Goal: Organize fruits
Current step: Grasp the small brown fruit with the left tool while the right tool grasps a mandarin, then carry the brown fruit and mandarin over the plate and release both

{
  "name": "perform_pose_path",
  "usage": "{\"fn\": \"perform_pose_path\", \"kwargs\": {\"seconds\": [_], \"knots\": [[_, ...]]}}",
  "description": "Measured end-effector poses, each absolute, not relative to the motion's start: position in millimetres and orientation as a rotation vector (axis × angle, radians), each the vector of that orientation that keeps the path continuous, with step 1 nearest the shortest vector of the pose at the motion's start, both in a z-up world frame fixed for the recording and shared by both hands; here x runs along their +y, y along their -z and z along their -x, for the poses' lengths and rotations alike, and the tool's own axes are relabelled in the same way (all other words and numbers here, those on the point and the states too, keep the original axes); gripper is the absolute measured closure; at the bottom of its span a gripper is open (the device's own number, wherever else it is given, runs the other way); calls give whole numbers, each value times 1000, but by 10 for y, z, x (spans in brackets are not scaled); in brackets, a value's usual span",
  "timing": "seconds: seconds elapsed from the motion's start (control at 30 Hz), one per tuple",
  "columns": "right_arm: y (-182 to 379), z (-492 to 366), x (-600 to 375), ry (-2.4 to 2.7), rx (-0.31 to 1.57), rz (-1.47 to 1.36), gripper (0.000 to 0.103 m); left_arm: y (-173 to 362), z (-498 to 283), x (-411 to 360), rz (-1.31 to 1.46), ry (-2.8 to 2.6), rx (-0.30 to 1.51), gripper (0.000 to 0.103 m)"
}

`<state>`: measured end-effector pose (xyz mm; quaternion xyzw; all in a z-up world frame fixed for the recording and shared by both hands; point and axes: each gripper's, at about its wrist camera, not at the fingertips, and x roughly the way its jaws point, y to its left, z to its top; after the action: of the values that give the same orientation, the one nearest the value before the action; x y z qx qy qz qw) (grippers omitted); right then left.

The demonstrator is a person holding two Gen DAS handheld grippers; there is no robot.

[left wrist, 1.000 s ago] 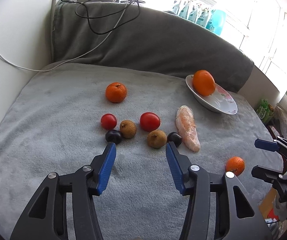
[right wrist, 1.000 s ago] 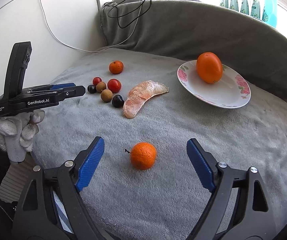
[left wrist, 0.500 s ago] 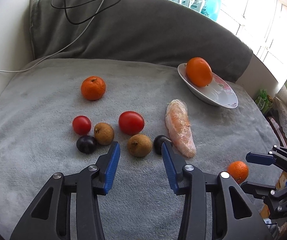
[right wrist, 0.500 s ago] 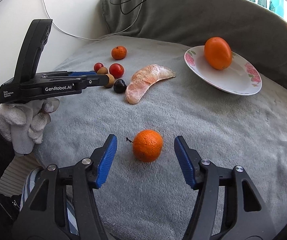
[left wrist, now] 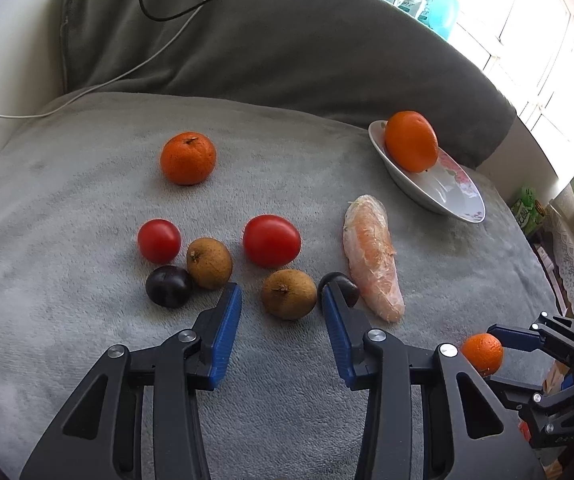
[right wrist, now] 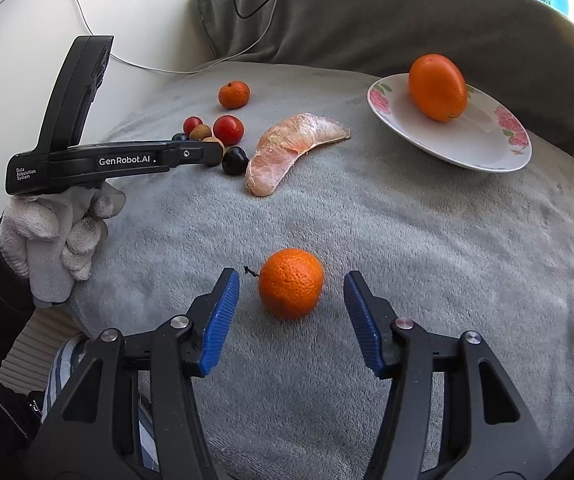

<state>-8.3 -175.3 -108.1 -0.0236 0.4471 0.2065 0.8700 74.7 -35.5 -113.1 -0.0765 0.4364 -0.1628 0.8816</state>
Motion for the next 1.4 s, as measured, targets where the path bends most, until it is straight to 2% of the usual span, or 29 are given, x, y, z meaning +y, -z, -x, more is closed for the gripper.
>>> {"fn": "perform_pose_path", "kwargs": {"seconds": [0.27,0.43,0.67,1.4], "knots": [[1125,57,-1753,-431,945,46,51,1149,-769,-330,173,349,913,68],[1169,52,-1752,-429,960,43,60,1153,-758,-353,169,358,905,76],[1169,52,-1755,-432,958,32,68,1149,-756,-356,169,357,900,76],[974,57,-1864,-388,895,10,69,959,-663,-363,165,356,844,76]]}}
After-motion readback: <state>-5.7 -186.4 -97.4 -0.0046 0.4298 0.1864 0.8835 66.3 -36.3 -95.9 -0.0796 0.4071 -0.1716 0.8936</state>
